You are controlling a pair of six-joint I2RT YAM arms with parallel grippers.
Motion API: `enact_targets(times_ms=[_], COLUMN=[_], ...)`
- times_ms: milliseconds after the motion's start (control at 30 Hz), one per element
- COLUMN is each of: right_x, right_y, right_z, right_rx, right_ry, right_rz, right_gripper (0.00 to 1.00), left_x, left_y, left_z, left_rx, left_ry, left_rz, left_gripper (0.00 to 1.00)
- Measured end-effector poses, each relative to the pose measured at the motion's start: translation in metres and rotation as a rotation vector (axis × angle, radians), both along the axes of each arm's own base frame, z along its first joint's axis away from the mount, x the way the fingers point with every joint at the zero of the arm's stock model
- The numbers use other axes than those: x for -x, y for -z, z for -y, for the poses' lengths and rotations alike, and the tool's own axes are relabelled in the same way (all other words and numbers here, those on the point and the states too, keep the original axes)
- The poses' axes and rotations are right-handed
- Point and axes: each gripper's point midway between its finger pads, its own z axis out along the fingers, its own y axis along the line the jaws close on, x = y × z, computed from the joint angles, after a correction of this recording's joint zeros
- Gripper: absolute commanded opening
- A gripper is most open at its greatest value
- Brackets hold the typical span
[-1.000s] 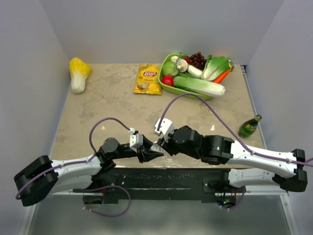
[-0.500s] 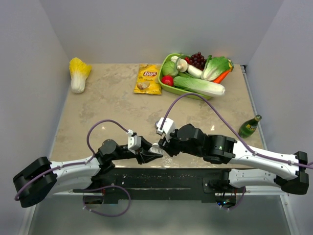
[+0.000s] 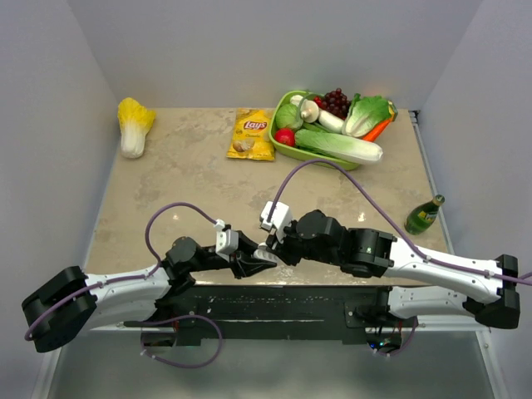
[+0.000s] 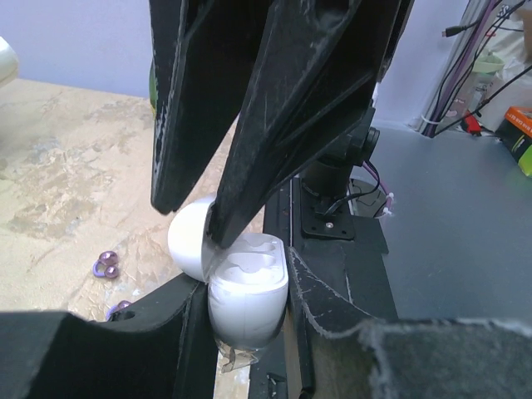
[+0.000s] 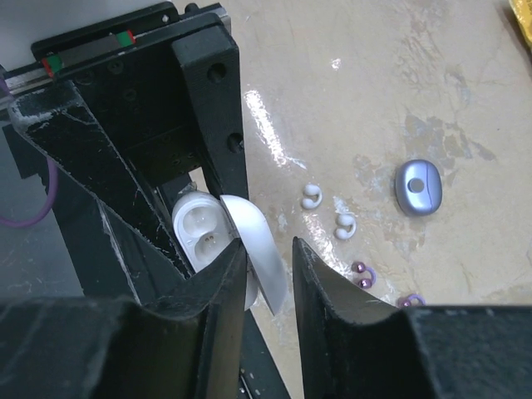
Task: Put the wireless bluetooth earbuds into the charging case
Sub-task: Adjust the charging case.
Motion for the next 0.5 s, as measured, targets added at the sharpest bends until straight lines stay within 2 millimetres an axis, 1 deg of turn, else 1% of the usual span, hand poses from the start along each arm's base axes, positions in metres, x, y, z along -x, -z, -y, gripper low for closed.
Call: enact_targets(times_ms=[67, 167, 200, 267, 300, 333, 367, 433, 467, 500], right_x=[0.0003, 0.0013, 0.0014, 0.0017, 0.0016, 0.0016, 0.0015, 0.0016, 0.0016, 0.0016], right_y=[0.0035, 0.0062, 0.0065, 0.0067, 0.0067, 0.0067, 0.0067, 0.007, 0.0072, 0.0075], right_z=[-0.0023, -0.0041, -0.004, -0.0038, -0.0038, -0.0038, -0.0037, -0.0033, -0.0031, -0.0029], right_rx=[0.008, 0.016, 0.018, 0.022, 0.022, 0.022, 0.024, 0.026, 0.028, 0.03], right_ry=[-0.005, -0.016, -0.019, -0.024, -0.024, -0.025, -0.026, -0.027, -0.028, -0.028], right_rz=[-0.006, -0.01, -0.009, -0.005, -0.004, -0.003, -0.002, -0.002, 0.0, 0.0], right_gripper=[0.25, 0.14, 0.08, 0.03, 0.0, 0.0, 0.0, 0.0, 0.0, 0.0], left_x=[0.0001, 0.0002, 0.0003, 0.0007, 0.0006, 0.0006, 0.0006, 0.0006, 0.0006, 0.0008], left_y=[-0.0007, 0.0008, 0.0011, 0.0017, 0.0018, 0.0018, 0.0019, 0.0025, 0.0027, 0.0029], left_z=[0.0, 0.0, 0.0, 0.0, 0.0, 0.0, 0.0, 0.0, 0.0, 0.0], left_rx=[0.003, -0.003, -0.003, -0.005, -0.006, -0.006, -0.006, -0.008, -0.009, -0.01], left_ry=[0.0, 0.001, 0.001, 0.004, 0.003, 0.003, 0.003, 0.003, 0.003, 0.004], left_rz=[0.001, -0.007, -0.011, -0.014, -0.014, -0.014, -0.014, -0.017, -0.018, -0.019], left_gripper=[0.0, 0.0, 0.0, 0.0, 0.03, 0.07, 0.16, 0.24, 0.32, 0.36])
